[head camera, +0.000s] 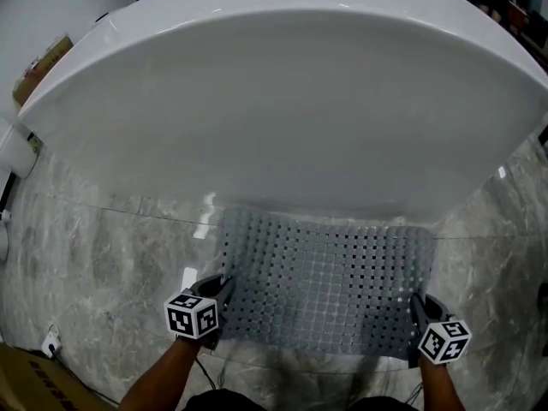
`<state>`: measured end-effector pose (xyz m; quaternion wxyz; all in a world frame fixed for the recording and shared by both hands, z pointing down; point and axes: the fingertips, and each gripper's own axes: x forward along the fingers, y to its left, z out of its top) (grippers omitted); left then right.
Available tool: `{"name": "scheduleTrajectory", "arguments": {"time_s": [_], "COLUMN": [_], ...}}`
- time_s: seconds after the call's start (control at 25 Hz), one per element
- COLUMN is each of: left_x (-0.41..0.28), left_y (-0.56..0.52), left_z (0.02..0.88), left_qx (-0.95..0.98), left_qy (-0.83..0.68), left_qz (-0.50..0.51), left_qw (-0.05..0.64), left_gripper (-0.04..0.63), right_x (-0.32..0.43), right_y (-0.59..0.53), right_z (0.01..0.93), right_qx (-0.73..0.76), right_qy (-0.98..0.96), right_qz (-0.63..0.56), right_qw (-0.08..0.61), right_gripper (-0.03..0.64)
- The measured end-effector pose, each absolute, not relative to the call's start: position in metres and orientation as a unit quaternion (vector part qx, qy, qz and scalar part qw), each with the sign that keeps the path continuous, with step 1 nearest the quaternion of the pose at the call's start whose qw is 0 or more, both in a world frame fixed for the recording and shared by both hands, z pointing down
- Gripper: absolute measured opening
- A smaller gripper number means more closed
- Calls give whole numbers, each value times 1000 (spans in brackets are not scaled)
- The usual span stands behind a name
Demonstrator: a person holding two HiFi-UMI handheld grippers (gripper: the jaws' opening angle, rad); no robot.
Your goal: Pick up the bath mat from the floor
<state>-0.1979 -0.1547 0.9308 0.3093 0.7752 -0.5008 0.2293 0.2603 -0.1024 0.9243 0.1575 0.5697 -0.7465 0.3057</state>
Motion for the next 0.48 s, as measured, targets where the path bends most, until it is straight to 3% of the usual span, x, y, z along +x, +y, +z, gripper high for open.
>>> {"name": "scheduleTrajectory", "arguments": {"time_s": [0.48], "left_x": [-186], "left_y": [-140], "left_z": [852], "left_qx": [784], "left_qy": [-511], "left_qz": [192], "left_qw": [295], "left_gripper": [63], "right_x": [248], "right_y": [-97], "right_z": [847], "right_qx": [562], "right_qy": [-759], "right_qz": [306], "right_qw": [117], "right_gripper": [43]}}
